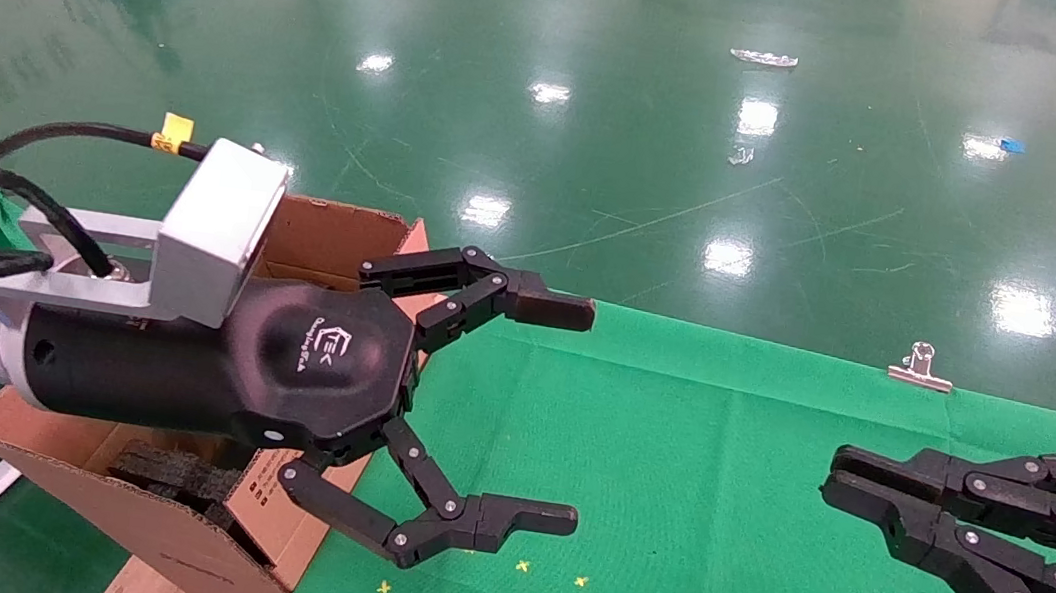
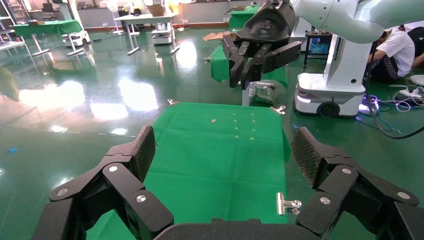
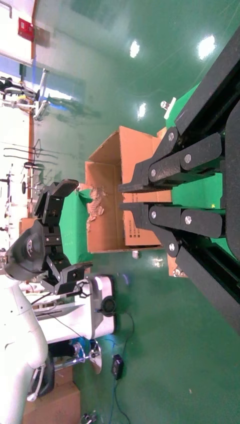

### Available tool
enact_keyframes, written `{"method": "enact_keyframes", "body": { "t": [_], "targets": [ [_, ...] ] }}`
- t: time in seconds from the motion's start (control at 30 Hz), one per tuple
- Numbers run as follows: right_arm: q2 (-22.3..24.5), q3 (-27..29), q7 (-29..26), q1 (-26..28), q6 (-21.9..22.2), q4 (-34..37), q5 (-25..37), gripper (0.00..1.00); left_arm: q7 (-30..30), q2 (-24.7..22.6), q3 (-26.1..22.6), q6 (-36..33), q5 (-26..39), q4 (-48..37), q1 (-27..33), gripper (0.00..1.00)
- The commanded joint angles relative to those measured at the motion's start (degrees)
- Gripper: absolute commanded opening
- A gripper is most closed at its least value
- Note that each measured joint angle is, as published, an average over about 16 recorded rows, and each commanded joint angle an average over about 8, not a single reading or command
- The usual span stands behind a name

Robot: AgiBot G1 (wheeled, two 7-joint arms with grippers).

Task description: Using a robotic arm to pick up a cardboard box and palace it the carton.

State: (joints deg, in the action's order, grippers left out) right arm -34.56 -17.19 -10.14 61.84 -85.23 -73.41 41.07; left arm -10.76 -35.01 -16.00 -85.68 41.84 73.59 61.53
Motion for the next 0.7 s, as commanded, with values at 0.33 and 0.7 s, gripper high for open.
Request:
{"method": "enact_keyframes", "body": {
  "t": [0.33,0.7],
  "targets": [
    [0.0,0.0,0.0,0.0,0.0,0.0,0.0,1.0,0.0,0.0,0.0,0.0,0.0,0.0,0.0,1.0],
    [0.0,0.0,0.0,0.0,0.0,0.0,0.0,1.0,0.0,0.0,-0.1,0.0,0.0,-0.1,0.1,1.0]
  ]
}}
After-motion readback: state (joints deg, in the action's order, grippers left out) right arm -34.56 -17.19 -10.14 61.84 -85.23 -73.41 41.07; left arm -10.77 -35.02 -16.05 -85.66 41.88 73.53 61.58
